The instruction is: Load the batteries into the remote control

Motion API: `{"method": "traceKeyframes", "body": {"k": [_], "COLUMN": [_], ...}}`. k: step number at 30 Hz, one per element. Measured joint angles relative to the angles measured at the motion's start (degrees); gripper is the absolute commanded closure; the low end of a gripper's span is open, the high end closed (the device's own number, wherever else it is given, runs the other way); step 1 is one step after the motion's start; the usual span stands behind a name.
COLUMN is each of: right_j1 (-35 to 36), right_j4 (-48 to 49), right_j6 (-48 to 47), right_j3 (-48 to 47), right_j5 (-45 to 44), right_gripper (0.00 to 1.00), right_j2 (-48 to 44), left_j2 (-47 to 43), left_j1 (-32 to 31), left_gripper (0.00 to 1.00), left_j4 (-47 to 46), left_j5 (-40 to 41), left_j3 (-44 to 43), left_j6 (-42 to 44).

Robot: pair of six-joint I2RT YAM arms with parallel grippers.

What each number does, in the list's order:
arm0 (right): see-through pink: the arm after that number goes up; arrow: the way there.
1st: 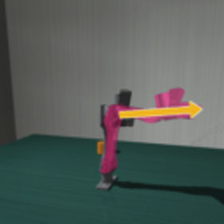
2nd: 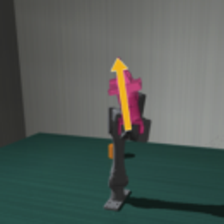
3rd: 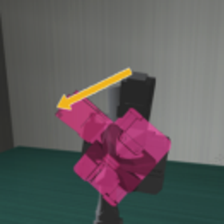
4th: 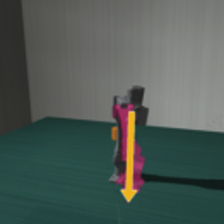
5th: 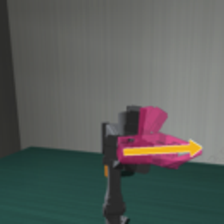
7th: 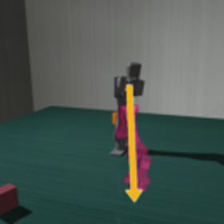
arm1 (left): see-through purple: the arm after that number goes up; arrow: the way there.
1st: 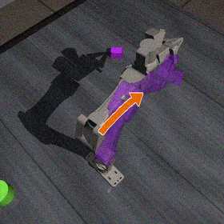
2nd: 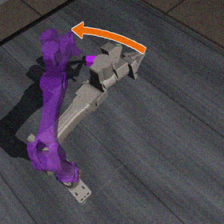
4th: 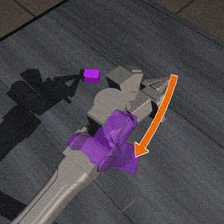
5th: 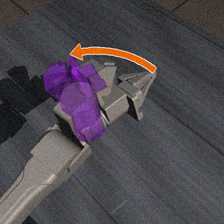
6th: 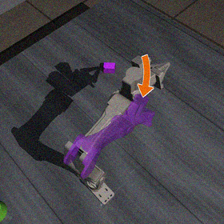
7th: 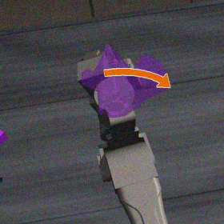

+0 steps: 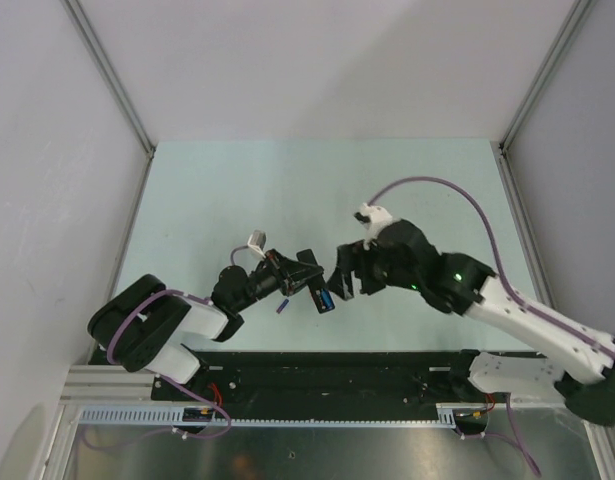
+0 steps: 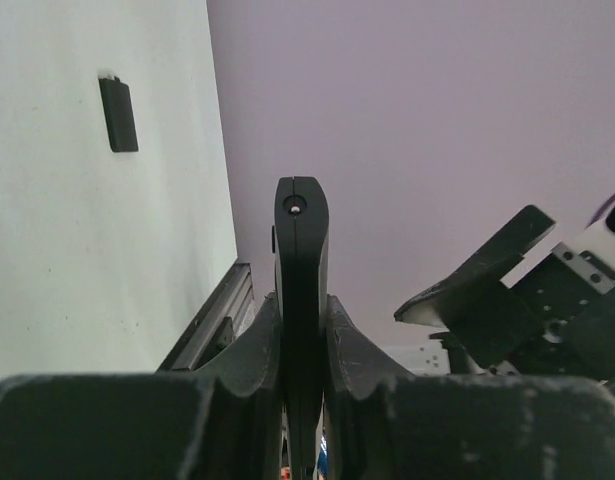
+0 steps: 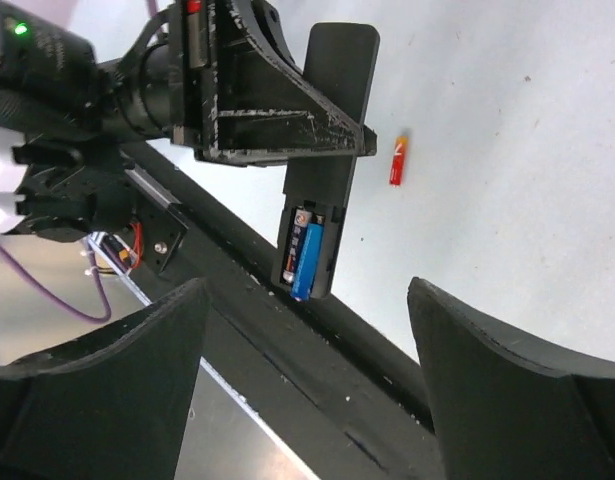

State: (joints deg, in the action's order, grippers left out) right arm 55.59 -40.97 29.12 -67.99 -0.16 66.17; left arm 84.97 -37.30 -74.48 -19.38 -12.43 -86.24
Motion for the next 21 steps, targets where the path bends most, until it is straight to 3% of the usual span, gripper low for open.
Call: {"method": "traceKeyframes", "body": {"k": [8, 14, 21], "right_j1": [-1.1, -2.0, -4.8], "right_j4": [25.9, 39.1, 49.2], "right_j6": [-0.3, -0.3, 0.9], "right_j3": [26.1, 35.3, 39.5], "right_j5": [1.4, 5.4, 10.7], "right_gripper": [0.00, 0.01, 0.05], "right_j2": [-21.2, -23.3, -23.7], "left_j2": [0.2, 0.2, 0.8], "left_j1": [0.2, 0.2, 0.2], "left_gripper": [1.00, 1.00, 1.00], "left_j4": [0.1, -0.1, -0.2], "left_j5": [-1.6, -2.3, -2.9], "left_j3": [-1.3, -5.3, -6.0], "left_j6": [-3.5, -5.7, -6.8]}}
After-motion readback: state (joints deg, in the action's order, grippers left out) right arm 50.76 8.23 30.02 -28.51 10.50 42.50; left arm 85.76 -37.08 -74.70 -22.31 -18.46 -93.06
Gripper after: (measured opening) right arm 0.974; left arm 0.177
